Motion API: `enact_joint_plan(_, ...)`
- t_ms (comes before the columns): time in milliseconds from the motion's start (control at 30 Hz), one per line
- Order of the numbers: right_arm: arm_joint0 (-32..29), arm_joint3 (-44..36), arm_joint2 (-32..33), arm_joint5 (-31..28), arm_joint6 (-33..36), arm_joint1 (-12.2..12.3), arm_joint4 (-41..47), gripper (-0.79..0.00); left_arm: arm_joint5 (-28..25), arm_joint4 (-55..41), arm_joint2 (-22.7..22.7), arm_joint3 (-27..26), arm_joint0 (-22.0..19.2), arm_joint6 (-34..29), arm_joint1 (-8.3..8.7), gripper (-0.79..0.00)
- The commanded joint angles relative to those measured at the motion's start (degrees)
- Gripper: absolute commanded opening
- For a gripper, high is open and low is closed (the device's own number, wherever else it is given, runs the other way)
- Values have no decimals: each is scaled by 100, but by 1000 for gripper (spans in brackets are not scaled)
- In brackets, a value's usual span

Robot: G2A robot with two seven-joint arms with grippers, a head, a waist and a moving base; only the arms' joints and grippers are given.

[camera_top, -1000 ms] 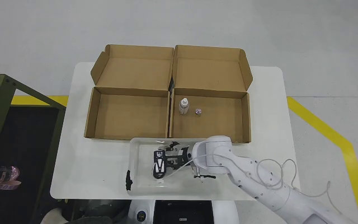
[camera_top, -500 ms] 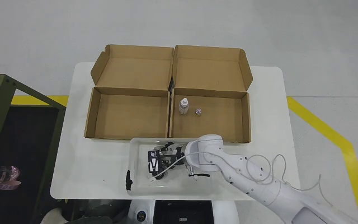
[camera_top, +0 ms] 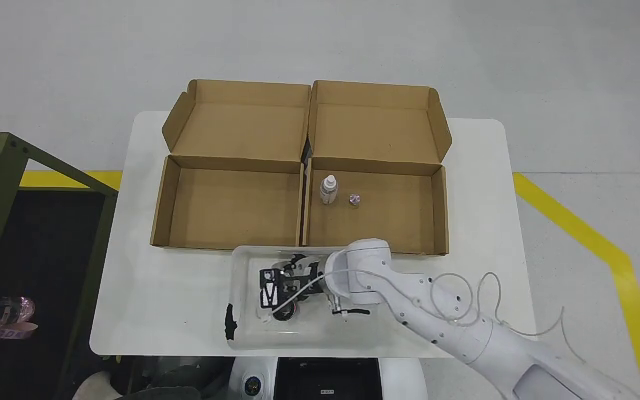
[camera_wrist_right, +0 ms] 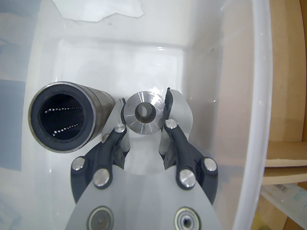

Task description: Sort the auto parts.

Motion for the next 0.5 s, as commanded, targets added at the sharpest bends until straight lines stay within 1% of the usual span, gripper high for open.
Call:
enact_joint_plan(0,-14,-54,23,-14,-4,-2,-7,-785,0,0,0,0,0,0,0,0)
enact_joint_plan(467,-361,-907,490,-169,-144,142,-102,-785,0,0,0,0,0,0,0,0)
